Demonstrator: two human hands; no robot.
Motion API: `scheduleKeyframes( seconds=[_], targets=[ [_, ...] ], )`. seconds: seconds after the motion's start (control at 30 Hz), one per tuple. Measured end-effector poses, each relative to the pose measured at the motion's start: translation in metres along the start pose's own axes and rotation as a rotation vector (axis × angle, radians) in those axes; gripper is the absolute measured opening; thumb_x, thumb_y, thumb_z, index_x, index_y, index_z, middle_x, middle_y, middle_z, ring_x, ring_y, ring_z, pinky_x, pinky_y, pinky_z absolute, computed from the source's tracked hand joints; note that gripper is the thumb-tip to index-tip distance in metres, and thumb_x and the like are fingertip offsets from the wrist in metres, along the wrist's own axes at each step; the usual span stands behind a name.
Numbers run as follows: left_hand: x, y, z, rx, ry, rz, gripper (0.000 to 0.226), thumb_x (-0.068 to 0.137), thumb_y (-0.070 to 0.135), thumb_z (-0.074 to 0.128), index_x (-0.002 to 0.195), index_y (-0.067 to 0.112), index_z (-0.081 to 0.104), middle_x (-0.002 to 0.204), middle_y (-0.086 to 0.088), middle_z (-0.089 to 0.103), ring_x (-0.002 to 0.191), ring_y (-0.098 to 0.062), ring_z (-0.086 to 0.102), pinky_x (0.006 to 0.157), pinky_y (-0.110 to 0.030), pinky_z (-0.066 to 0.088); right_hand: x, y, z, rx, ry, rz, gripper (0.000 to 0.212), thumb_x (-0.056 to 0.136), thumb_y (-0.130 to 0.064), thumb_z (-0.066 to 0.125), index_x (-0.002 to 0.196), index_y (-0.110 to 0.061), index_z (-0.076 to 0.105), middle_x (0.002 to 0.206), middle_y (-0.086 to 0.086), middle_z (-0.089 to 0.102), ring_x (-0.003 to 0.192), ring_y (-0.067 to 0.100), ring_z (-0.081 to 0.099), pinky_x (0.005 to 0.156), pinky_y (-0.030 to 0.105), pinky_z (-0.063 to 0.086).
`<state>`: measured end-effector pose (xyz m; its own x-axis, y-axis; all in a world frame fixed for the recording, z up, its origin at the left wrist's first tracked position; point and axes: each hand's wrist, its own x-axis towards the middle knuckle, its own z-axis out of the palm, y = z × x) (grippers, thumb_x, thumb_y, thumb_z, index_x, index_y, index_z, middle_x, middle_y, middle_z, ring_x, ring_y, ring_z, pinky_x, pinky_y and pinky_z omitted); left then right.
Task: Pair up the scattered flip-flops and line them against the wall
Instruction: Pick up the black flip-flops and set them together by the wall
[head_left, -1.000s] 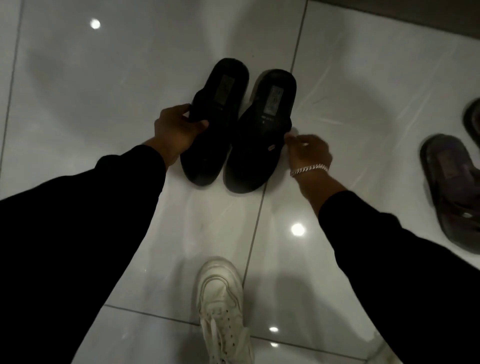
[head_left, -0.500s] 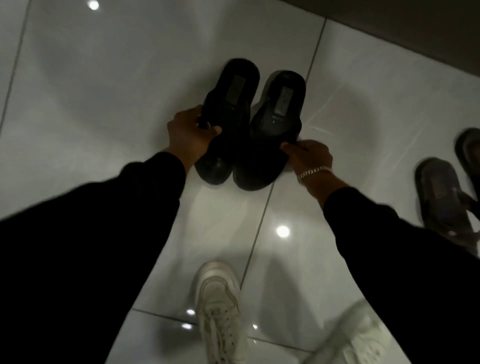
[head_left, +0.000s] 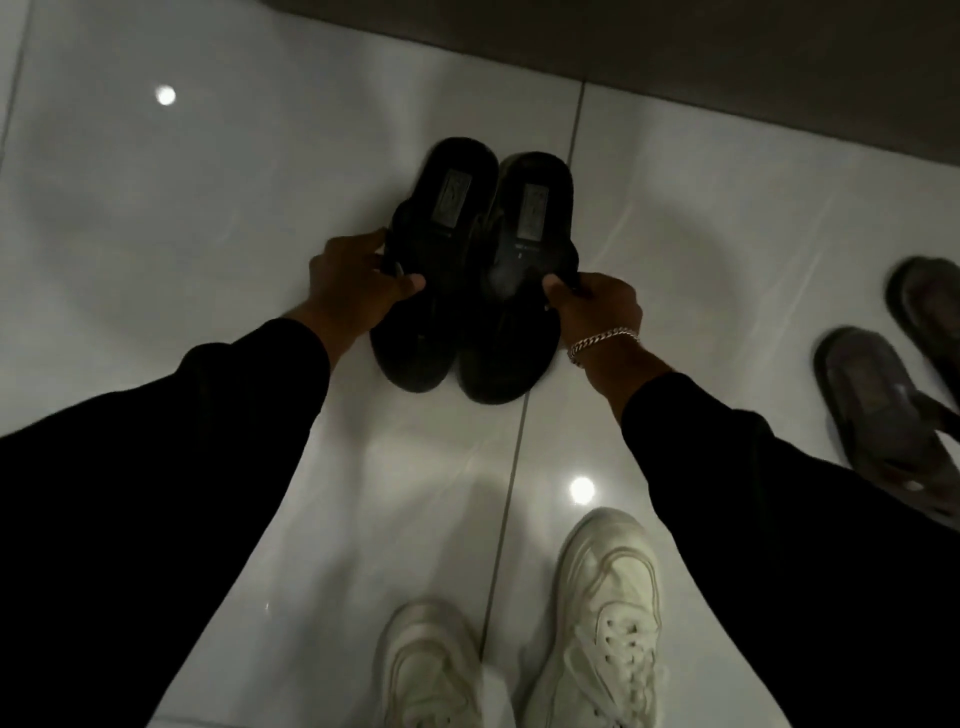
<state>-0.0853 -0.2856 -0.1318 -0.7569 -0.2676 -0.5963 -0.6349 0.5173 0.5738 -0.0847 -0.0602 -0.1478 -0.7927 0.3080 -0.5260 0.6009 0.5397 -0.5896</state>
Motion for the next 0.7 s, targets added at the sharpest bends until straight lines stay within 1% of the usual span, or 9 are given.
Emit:
scheduleKeyframes(
  seconds=[0.07, 0.2, 0.27, 0.33, 0.43, 0.5, 0.57, 0.63, 0.7],
  targets=[
    [0.020, 0.017, -0.002, 0.009, 0.043, 0.028, 0.066, 0.070, 0.031, 0.082, 0.131, 0.020, 0.057, 0.125, -0.010, 0.068, 0.116, -0.028, 0.062, 0.099, -0.043, 0.052, 0.019, -0.013, -0.002, 0.012, 0.013, -0.042, 0.026, 0.080, -0.042, 0.067, 0.080, -0.017, 0.074, 0.087, 0.010, 0.074, 0.091, 0.031, 0.067, 0.088, 0.040, 0.053],
    [0.057, 0.050, 0.006, -0.036, 0.121, 0.113, 0.057, 0.074, 0.027, 0.076, 0.127, 0.023, 0.060, 0.123, -0.006, 0.069, 0.114, -0.023, 0.063, 0.098, -0.024, 0.044, 0.071, -0.044, -0.011, 0.028, 0.065, -0.050, 0.029, 0.076, -0.044, 0.072, 0.077, -0.015, 0.073, 0.087, 0.011, 0.074, 0.091, 0.031, 0.068, 0.088, 0.039, 0.054],
    [0.065, 0.052, 0.012, -0.036, 0.125, 0.155, 0.054, 0.074, 0.026, 0.074, 0.126, 0.025, 0.060, 0.117, -0.006, 0.072, 0.112, -0.022, 0.064, 0.101, -0.028, 0.048, 0.088, -0.053, -0.015, 0.002, 0.079, -0.032, 0.029, 0.073, -0.046, 0.073, 0.067, -0.018, 0.067, 0.079, 0.005, 0.071, 0.089, 0.027, 0.069, 0.085, 0.033, 0.055],
    [0.065, 0.052, 0.014, -0.035, 0.133, 0.179, 0.053, 0.073, 0.026, 0.074, 0.124, 0.027, 0.061, 0.114, -0.004, 0.072, 0.108, -0.019, 0.065, 0.100, -0.030, 0.050, 0.092, -0.051, -0.016, -0.002, 0.070, -0.029, 0.033, 0.072, -0.048, 0.073, 0.060, -0.018, 0.064, 0.073, 0.003, 0.069, 0.083, 0.026, 0.069, 0.083, 0.034, 0.056],
    [0.066, 0.055, 0.010, -0.081, 0.125, 0.151, 0.056, 0.074, 0.024, 0.076, 0.127, 0.025, 0.060, 0.110, 0.004, 0.069, 0.100, -0.011, 0.061, 0.092, -0.026, 0.050, 0.095, -0.046, -0.018, 0.042, 0.005, -0.015, 0.035, 0.075, -0.048, 0.071, 0.073, -0.014, 0.072, 0.084, 0.011, 0.074, 0.084, 0.030, 0.070, 0.084, 0.042, 0.057],
    [0.066, 0.058, 0.003, -0.142, 0.065, 0.092, 0.053, 0.076, 0.028, 0.075, 0.127, 0.030, 0.060, 0.109, 0.007, 0.066, 0.098, -0.013, 0.064, 0.088, -0.032, 0.055, 0.096, -0.050, -0.021, 0.104, -0.049, 0.040, 0.046, 0.078, -0.051, 0.066, 0.097, -0.009, 0.069, 0.102, 0.014, 0.072, 0.096, 0.031, 0.068, 0.088, 0.043, 0.055],
    [0.064, 0.062, -0.002, -0.190, -0.017, 0.037, 0.039, 0.078, 0.036, 0.072, 0.117, 0.035, 0.066, 0.111, 0.006, 0.069, 0.095, -0.017, 0.068, 0.081, -0.040, 0.059, 0.096, -0.057, -0.027, 0.251, -0.072, 0.156, 0.059, 0.080, -0.056, 0.061, 0.114, -0.008, 0.061, 0.114, 0.013, 0.067, 0.104, 0.030, 0.065, 0.090, 0.043, 0.054],
    [0.060, 0.066, -0.005, -0.224, -0.053, 0.000, 0.029, 0.082, 0.044, 0.066, 0.108, 0.034, 0.069, 0.107, 0.004, 0.071, 0.092, -0.018, 0.068, 0.076, -0.041, 0.058, 0.092, -0.060, -0.033, 0.410, -0.156, 0.241, 0.057, 0.085, -0.058, 0.055, 0.115, -0.009, 0.058, 0.116, 0.011, 0.067, 0.100, 0.027, 0.067, 0.081, 0.040, 0.059],
    [0.058, 0.068, -0.007, -0.266, -0.047, -0.054, 0.029, 0.086, 0.050, 0.057, 0.102, 0.029, 0.069, 0.099, 0.003, 0.070, 0.090, -0.019, 0.067, 0.076, -0.041, 0.056, 0.083, -0.062, -0.042, 0.456, -0.270, 0.273, 0.053, 0.089, -0.059, 0.048, 0.106, -0.011, 0.060, 0.120, 0.011, 0.067, 0.102, 0.027, 0.068, 0.065, 0.031, 0.060]
  ],
)
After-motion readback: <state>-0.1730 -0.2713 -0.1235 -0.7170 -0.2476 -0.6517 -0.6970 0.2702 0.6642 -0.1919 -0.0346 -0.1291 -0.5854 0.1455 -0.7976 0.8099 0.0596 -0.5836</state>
